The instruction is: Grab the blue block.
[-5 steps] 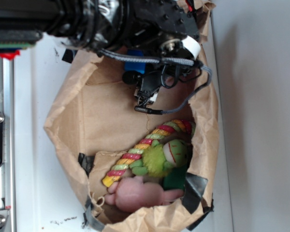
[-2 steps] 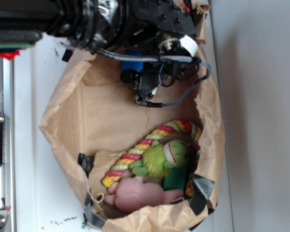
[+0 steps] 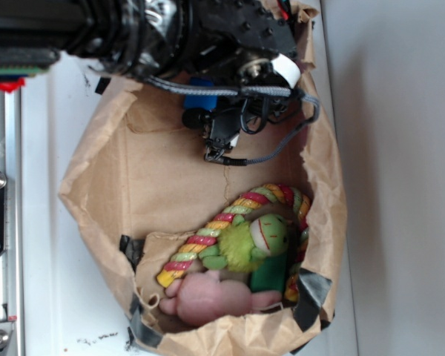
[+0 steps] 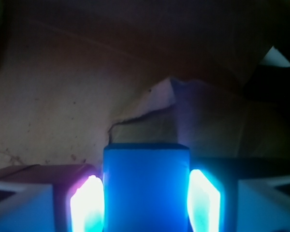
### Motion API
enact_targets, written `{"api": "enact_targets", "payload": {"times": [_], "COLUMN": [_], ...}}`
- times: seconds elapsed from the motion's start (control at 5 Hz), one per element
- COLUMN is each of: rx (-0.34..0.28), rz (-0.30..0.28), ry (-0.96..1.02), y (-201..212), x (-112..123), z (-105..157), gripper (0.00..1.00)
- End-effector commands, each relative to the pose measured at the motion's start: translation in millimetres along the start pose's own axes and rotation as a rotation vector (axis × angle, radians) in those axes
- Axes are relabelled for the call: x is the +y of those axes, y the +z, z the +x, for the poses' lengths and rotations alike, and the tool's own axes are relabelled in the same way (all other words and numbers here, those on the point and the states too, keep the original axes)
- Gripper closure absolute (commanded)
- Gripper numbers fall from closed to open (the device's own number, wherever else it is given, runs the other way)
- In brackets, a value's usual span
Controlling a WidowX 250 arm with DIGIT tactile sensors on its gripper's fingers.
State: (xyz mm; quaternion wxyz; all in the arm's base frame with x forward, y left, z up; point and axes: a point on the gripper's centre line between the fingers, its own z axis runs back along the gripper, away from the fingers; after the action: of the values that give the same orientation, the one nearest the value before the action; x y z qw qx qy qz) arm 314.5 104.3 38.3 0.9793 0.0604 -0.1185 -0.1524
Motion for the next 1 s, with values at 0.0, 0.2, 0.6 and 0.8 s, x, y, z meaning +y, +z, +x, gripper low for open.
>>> {"api": "enact_targets", "payload": {"times": [0.0, 0.2, 0.6, 0.8], "rx": [-0.150, -0.182, -0.173, -0.097], "rz": [-0.033, -0.032, -0.024, 0.005], "ry": [0.001, 0.021, 0.139, 0.198], "y": [73.1, 95.7, 140.7, 154.8], "x": [-6.0, -21.6, -48.0, -56.7], "z": [13.8, 13.6, 22.1, 26.2], "gripper": [1.00, 1.00, 1.00, 1.00]}}
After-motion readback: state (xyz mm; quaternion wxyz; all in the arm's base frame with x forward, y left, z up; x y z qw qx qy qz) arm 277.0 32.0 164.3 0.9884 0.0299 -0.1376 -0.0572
